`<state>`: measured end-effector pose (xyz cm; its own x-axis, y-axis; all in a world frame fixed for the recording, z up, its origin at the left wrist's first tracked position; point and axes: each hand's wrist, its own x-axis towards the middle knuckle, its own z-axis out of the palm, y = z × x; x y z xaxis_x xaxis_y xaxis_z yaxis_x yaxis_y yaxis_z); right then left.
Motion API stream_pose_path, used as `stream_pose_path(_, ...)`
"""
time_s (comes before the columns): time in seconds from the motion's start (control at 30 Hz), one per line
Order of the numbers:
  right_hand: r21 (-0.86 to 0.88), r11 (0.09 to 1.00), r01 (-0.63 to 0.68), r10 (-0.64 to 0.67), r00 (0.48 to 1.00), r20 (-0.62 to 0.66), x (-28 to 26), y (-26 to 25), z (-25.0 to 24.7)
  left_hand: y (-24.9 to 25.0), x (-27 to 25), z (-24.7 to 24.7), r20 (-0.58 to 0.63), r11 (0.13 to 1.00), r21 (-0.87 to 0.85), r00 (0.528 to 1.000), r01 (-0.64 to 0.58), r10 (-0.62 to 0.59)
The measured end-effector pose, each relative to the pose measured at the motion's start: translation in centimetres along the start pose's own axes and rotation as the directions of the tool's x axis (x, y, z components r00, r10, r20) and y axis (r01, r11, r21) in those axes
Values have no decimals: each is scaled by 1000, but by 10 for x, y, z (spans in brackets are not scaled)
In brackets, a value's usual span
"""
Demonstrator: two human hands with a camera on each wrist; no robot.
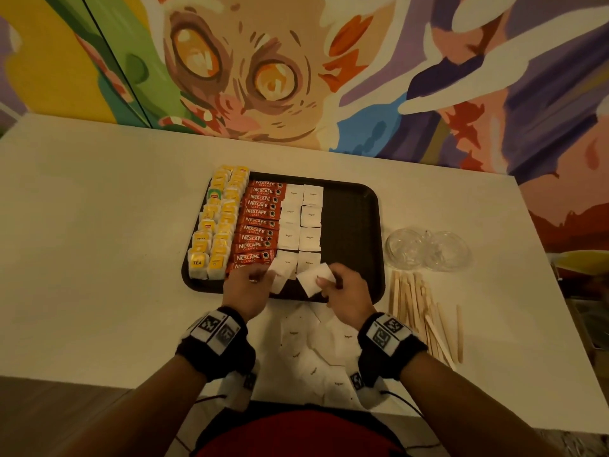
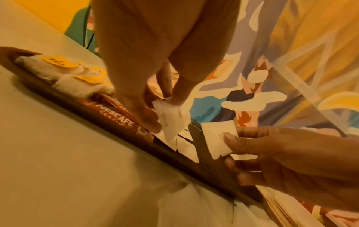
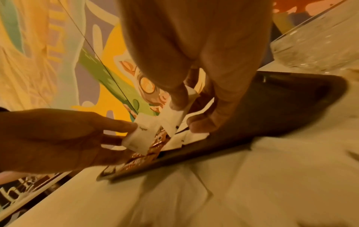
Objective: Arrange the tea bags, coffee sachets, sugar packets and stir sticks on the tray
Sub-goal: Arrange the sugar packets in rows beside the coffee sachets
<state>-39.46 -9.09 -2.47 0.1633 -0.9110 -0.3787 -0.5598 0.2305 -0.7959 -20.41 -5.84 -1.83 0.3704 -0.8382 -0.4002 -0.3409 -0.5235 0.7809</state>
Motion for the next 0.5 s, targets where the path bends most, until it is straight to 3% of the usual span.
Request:
stream_pose_path(0.13, -10, 999, -46, 46, 998, 40, 25, -11, 3, 17, 8, 2, -51, 990, 136, 999, 22, -15)
stream_pose_path(0.37, -133, 985, -114, 111, 993, -31, 45, -7, 10, 14, 28, 1, 125, 933, 357, 988, 38, -88)
stream_pose_path(0.5, -176, 983, -52, 51, 999, -6, 45, -5, 13, 13, 34, 3, 143, 870, 493, 987, -4, -77)
